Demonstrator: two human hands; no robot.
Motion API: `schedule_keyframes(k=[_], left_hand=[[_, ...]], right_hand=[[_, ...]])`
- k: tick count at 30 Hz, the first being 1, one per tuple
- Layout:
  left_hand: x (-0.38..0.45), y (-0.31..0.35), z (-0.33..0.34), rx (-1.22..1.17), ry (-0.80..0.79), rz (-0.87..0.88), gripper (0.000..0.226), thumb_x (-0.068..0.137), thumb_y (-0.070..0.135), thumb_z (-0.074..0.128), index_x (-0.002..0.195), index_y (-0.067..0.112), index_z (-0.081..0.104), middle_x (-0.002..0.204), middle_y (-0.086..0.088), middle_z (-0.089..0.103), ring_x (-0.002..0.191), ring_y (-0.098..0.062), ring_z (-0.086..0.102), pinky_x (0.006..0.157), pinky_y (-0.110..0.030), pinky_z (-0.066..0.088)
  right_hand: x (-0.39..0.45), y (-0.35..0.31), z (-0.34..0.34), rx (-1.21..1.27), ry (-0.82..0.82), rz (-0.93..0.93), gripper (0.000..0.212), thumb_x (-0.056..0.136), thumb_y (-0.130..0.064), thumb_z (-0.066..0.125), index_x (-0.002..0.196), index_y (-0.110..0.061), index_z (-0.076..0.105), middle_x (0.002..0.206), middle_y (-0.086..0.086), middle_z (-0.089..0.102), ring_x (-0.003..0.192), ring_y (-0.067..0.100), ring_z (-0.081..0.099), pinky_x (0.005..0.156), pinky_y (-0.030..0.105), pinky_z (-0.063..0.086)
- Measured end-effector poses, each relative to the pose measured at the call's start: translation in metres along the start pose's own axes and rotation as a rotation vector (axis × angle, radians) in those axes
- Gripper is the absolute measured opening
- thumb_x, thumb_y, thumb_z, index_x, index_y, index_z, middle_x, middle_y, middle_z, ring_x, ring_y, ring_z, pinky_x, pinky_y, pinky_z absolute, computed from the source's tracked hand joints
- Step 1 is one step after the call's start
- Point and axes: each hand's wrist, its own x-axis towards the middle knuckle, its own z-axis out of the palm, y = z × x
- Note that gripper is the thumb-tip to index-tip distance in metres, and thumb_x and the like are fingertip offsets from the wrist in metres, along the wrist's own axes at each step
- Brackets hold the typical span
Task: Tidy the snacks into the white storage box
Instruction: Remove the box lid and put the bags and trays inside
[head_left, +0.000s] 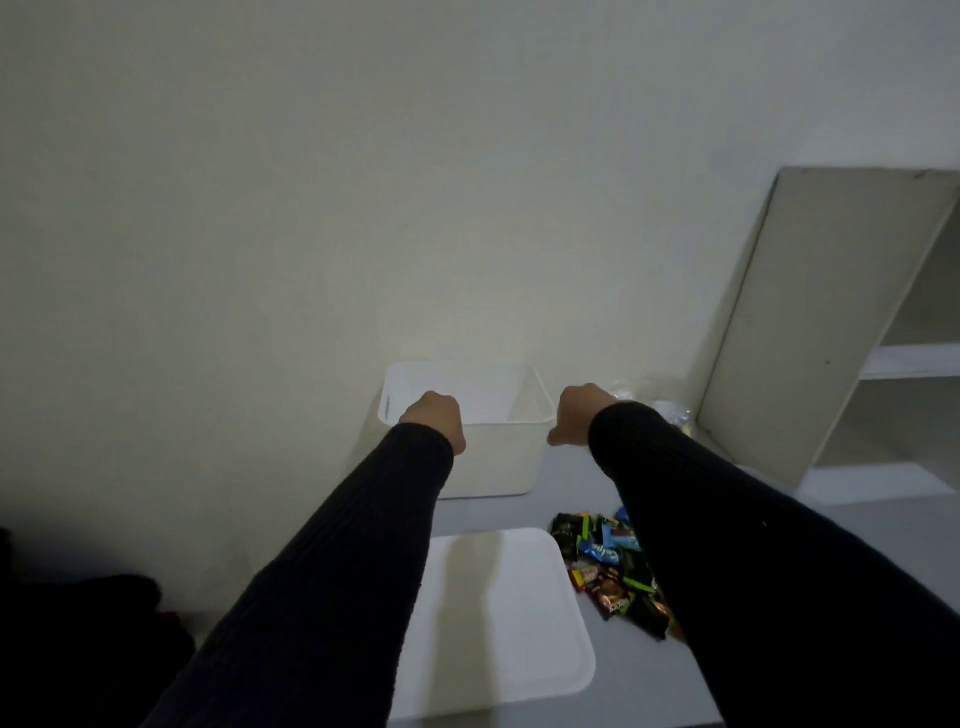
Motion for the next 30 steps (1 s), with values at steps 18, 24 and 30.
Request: schedule_keyframes(k=[18,24,30], left_hand=[[0.198,0.204,0.112,-0.194,-0.157,0.213,0.033,0.09,0.023,0.053,0.116,0.003,0.059,0.124,-0.011,0.058,0.109,-0.024,0.056,0.083,-0.026,0.044],[0.269,0.266,0.181,-0.439,-0.28,0.074,0.06,0.086,0.032,0.061,0.141,0.023,0.037,0.138,-0.014,0.045,0.12,-0.029,0.05,0.089,-0.026,0.04],[0.328,0.286,0.245,-0.603,-0.218,-0.117,0.075,0.081,0.04,0.066,0.144,0.039,0.026,0.148,-0.017,0.03,0.136,-0.035,0.03,0.111,-0.039,0.028]], right_hand=[[0.15,0.233,0.011,-0.085,-0.088,0.118,0.04,0.09,-0.034,0.056,0.122,-0.011,0.061,0.125,0.005,0.061,0.114,0.022,0.056,0.09,0.025,0.043],[0.232,0.331,0.038,0.109,-0.162,0.133,0.049,0.085,-0.027,0.065,0.133,-0.021,0.052,0.139,0.002,0.052,0.125,0.022,0.049,0.099,0.027,0.039],[0.305,0.401,0.084,0.395,-0.12,0.209,0.07,0.075,-0.027,0.077,0.138,-0.023,0.047,0.147,0.003,0.044,0.129,0.022,0.046,0.102,0.027,0.037]])
